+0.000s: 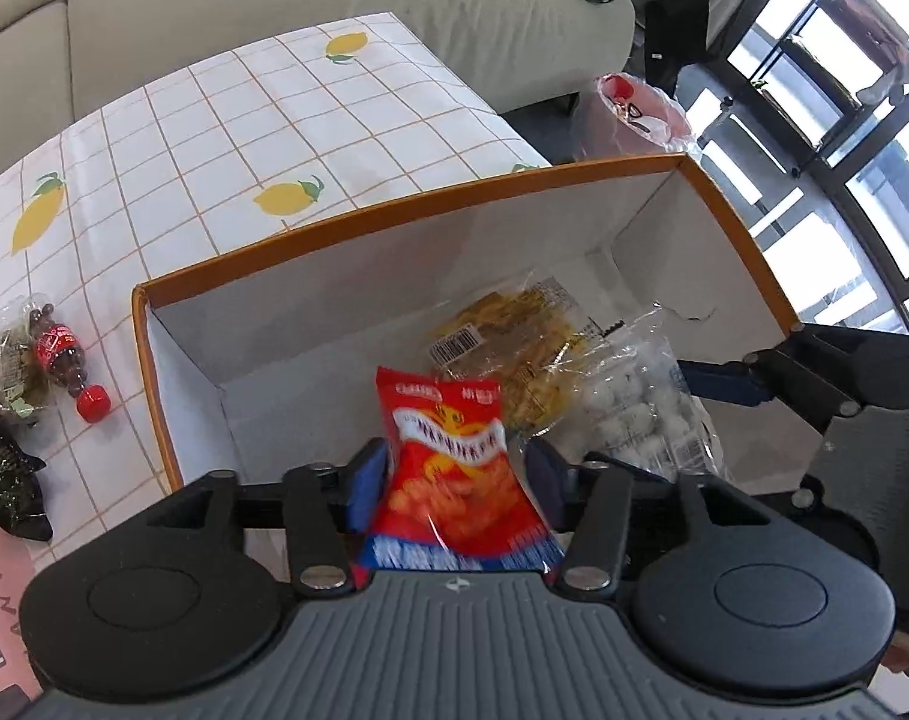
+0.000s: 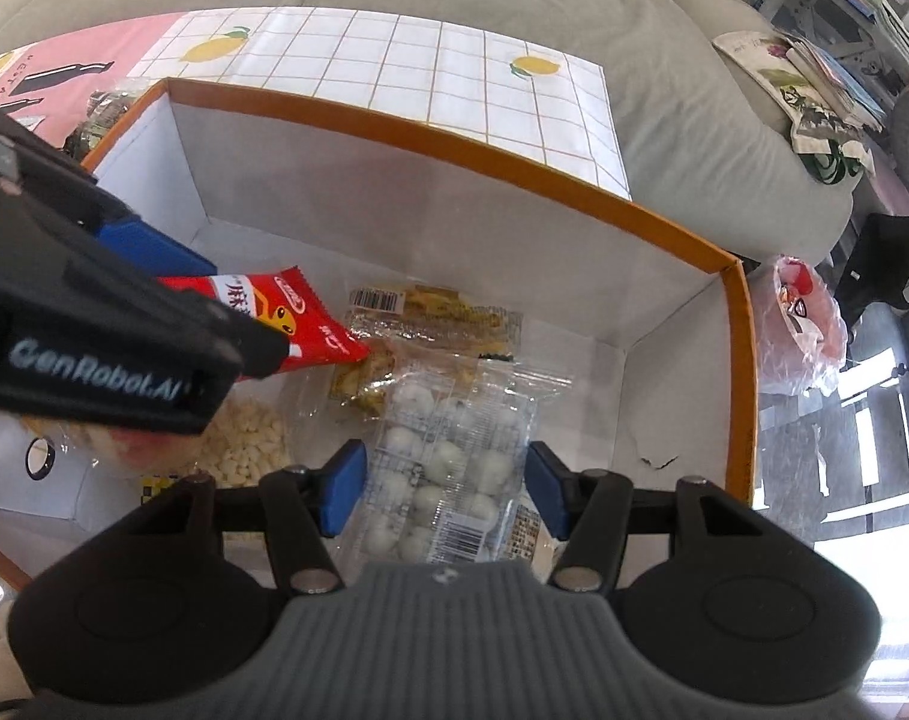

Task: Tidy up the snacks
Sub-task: 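Carry both packets into the orange box and open both tools to release, then move both tools out of the box back over the remaining snacks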

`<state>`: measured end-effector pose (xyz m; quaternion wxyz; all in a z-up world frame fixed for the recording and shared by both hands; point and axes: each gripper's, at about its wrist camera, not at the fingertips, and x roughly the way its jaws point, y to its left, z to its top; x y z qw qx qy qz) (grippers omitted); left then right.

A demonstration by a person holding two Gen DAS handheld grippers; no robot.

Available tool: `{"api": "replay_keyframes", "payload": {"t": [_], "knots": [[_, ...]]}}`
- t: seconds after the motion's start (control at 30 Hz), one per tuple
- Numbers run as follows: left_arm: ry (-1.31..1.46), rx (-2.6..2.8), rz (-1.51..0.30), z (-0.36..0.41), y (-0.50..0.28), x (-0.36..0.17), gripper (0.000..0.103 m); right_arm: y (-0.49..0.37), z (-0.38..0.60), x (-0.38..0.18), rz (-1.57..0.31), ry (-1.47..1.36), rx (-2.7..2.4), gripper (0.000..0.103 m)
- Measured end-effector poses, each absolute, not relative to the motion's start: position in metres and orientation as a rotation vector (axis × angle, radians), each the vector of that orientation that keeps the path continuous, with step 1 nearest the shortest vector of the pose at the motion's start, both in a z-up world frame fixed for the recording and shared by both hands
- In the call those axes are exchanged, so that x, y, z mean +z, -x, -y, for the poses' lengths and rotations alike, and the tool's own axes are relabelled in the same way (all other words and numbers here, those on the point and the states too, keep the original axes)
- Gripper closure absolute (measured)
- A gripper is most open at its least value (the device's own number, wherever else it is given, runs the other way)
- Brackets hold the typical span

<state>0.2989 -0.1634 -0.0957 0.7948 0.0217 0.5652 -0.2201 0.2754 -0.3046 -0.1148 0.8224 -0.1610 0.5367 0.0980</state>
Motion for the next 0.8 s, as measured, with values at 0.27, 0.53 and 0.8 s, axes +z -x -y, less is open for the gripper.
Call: {"api": "replay_keyframes", "payload": {"t": [0.27,0.53,0.8], "knots": [[0.002,-0.472,-1.183,0.152,-0.289,-0.072,0.023,-0.277,0.301,-0.109,-1.165,0.327,0.191,0.044],[0.010,-0.468,-1.157,0.140,-0.272,-0.046,0.023,-0.269,0.294,-0.085,-1.117,0.368,0.166,0.035],[0.016,-0.422,-1.104,0.117,-0.245,-0.016,0.023,-0.246,0.282,-0.048,-1.041,0.332,0.148,0.029]]}}
